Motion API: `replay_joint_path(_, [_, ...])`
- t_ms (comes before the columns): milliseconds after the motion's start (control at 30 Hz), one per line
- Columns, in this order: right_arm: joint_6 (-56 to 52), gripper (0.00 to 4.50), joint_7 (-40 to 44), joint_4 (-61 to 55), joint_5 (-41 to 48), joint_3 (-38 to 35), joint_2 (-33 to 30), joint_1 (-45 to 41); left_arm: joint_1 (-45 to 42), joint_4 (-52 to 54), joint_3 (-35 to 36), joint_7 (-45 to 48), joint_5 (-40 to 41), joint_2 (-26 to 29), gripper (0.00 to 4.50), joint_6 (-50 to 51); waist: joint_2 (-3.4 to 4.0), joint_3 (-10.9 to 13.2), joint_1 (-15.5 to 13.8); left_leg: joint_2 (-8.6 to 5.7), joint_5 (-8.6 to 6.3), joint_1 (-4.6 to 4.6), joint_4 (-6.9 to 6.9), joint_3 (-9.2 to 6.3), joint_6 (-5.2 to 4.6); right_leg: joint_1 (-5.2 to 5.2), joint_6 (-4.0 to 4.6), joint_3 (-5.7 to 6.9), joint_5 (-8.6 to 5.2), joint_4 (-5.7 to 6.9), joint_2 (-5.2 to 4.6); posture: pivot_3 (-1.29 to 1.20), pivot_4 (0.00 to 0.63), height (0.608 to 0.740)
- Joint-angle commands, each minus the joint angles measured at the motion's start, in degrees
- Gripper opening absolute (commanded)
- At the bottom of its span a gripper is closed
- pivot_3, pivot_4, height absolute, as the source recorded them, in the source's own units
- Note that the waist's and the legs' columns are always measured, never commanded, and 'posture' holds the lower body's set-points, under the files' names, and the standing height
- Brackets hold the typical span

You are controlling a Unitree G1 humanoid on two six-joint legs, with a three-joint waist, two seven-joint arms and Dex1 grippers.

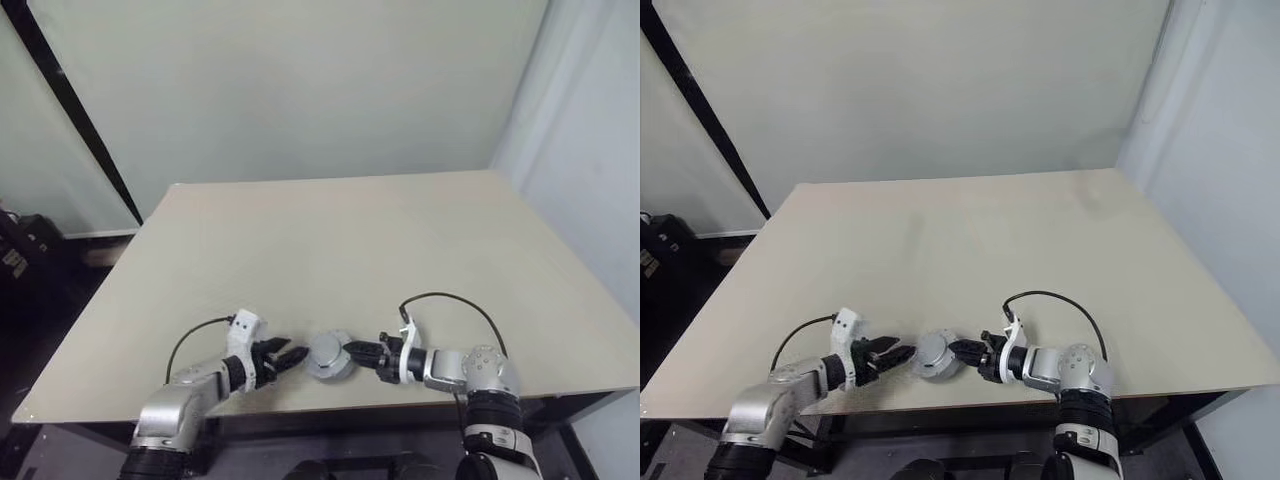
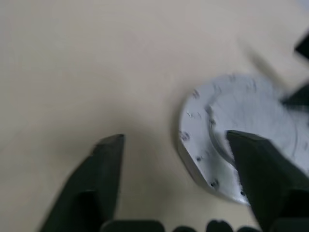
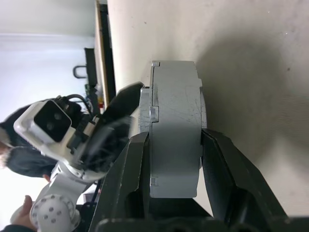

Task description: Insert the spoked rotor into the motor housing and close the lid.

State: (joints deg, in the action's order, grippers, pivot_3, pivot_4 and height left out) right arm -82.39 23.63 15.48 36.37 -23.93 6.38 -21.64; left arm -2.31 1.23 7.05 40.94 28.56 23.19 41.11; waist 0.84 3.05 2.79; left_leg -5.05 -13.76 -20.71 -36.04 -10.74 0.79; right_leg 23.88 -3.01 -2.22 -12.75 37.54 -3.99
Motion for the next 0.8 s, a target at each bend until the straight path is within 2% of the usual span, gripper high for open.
replay_joint_path(33, [0.58,1.22,1.5,-2.87,5.22,-2.06,1.18,-1.58,-0.79,1.05,6.57,0.46,7.88,-0.19,4.5,4.63,0.0,0.01,0.08,0.0,0.0,0.0,0.0,0.0,0.0,0.0,0.0,0.0,0.0,0.0,0.0,0.0,0.0,0.74])
replay_joint_path(300, [0.63,1.22,1.19,-4.41,9.09,-3.55,2.48,-2.99,0.08,1.87,13.47,-4.02,20.7,-5.61,4.5,14.36,-0.06,0.06,0.07,0.02,-0.01,0.01,0.01,0.04,0.0,0.01,0.0,-0.02,0.0,-0.01,0.0,0.0,0.0,0.74])
replay_joint_path(467, [-0.38,1.22,0.42,-6.04,11.13,-2.63,3.65,-3.37,-0.62,0.33,19.02,-7.61,36.95,-11.76,4.5,23.91,-0.13,0.09,0.07,0.22,-0.01,-0.01,0.0,0.04,0.01,0.01,0.0,-0.03,0.0,-0.01,-0.03,0.0,0.0,0.74])
replay_joint_path(667, [-1.51,1.22,-0.08,-7.04,11.99,-1.22,3.74,-2.94,-1.05,-2.27,20.89,-12.19,45.08,-15.27,4.5,26.64,-0.16,0.1,0.06,0.48,-0.03,0.01,0.0,0.27,0.03,0.02,0.01,-0.03,0.0,-0.02,0.05,0.0,0.0,0.74])
replay_joint_path(800, [-2.21,1.22,-0.42,-7.29,12.41,-1.14,3.72,-3.01,-1.2,-4.11,19.31,-14.18,44.66,-15.75,4.5,26.74,-0.17,0.1,0.06,0.48,-0.03,0.01,-0.01,0.3,0.03,0.03,0.02,-0.04,0.0,-0.02,0.06,0.0,0.0,0.74])
